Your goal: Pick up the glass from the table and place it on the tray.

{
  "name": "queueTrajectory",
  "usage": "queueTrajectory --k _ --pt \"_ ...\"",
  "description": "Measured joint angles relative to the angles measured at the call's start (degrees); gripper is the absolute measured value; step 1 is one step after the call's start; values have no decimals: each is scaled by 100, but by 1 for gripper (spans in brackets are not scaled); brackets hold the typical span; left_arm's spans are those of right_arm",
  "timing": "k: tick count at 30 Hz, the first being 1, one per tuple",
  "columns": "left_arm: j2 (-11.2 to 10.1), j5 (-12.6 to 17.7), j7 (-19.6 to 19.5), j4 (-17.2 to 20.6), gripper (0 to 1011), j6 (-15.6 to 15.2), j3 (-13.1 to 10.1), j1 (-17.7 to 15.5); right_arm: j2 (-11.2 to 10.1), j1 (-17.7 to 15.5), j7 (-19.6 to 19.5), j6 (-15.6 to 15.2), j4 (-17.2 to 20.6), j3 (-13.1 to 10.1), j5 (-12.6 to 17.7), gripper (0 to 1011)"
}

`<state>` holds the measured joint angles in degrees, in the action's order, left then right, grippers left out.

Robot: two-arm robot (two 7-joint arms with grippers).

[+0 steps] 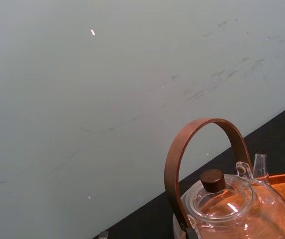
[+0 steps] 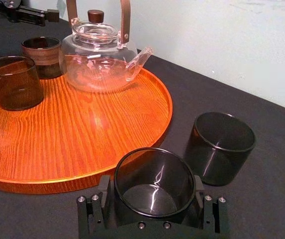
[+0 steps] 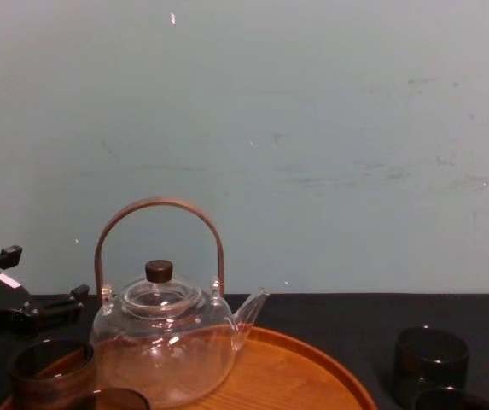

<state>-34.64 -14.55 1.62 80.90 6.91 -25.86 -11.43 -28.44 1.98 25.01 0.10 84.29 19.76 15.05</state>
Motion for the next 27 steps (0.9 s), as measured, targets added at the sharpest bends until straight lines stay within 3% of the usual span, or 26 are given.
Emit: queueTrajectory --k 11,17,27 --pt "0 0 0 0 1001 0 0 0 -6 -5 -5 10 12 -3 5 1000" --pt "0 0 0 0 1001 0 0 0 -9 -8 -7 15 17 -4 9 908" --pt "0 0 0 0 1001 0 0 0 -10 -8 -11 19 20 -4 11 908"
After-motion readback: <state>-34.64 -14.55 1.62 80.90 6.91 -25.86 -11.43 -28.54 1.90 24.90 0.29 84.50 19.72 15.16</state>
